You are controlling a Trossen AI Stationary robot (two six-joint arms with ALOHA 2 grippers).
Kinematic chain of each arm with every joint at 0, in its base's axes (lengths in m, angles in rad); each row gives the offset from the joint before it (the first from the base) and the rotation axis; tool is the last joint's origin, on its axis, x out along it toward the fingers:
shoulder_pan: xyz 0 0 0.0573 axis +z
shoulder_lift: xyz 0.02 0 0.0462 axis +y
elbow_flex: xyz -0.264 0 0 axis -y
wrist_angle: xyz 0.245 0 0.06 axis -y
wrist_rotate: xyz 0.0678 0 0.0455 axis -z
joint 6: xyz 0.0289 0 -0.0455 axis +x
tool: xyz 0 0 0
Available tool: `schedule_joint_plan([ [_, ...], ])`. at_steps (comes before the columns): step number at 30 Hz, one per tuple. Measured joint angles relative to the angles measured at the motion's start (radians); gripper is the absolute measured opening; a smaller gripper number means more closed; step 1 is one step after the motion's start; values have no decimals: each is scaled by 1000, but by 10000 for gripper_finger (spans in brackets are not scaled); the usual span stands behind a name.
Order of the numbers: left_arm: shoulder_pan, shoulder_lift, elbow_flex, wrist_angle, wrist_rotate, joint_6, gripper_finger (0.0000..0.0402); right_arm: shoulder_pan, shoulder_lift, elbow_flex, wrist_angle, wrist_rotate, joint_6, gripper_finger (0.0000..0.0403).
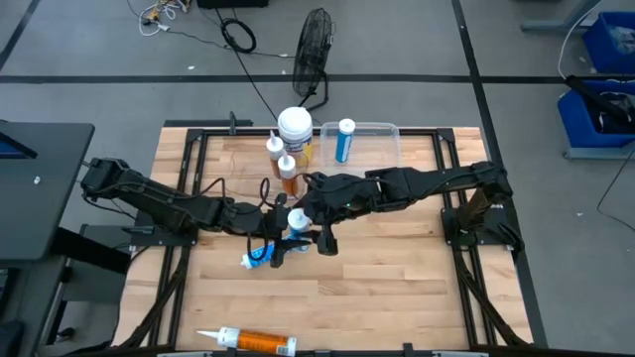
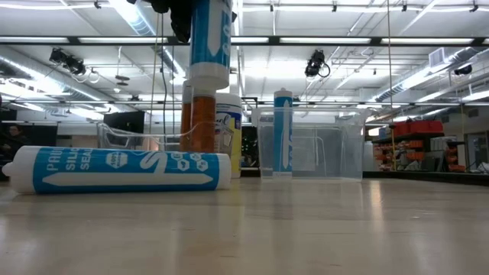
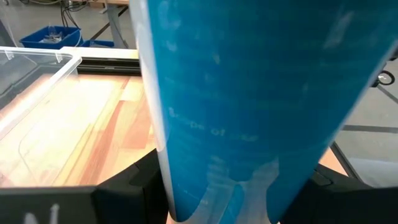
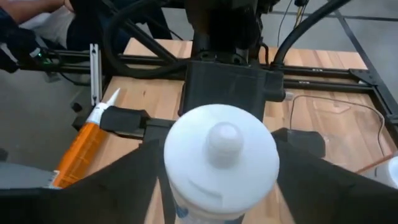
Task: Pick & place silicon tubes, Sealant and Lysol wipes
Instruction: Put the bottom blue sealant into the right transparent bin
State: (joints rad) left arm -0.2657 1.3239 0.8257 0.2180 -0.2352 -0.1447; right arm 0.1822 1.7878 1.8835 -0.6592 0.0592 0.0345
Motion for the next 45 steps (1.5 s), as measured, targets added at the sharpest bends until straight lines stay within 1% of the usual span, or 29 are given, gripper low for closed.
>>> schedule_joint_plan([
  [5,0,0,0,-1,-4,2,215,0,0,0,-18,-9,4,220],
  [6,0,0,0,0,-5,2,215,-1,0,0,-18,-18,7,209],
  [8,0,0,0,0,-4,1,217,-2,0,0,-18,-31,6,209],
  [13,0,-2,0,13,3,5,240,0,0,0,-27,-44,-12,209],
  [17,1,-3,0,9,0,15,241,0,0,-1,-42,-36,-17,209],
  [24,1,-4,2,-5,-76,40,239,-2,-29,-2,-89,25,-6,209],
  [30,3,-7,3,2,-131,54,240,-18,-84,-3,-160,76,48,209],
  [35,1,-8,3,27,-182,54,240,-22,-100,-3,-160,80,57,209],
  [40,-6,-10,1,61,-182,81,242,-24,-107,-2,-166,109,57,209],
  [42,-5,-11,1,44,-182,70,250,-28,-107,-2,-168,105,59,209],
  [45,-4,-11,0,24,-181,55,276,-30,-107,-2,-175,116,60,209],
])
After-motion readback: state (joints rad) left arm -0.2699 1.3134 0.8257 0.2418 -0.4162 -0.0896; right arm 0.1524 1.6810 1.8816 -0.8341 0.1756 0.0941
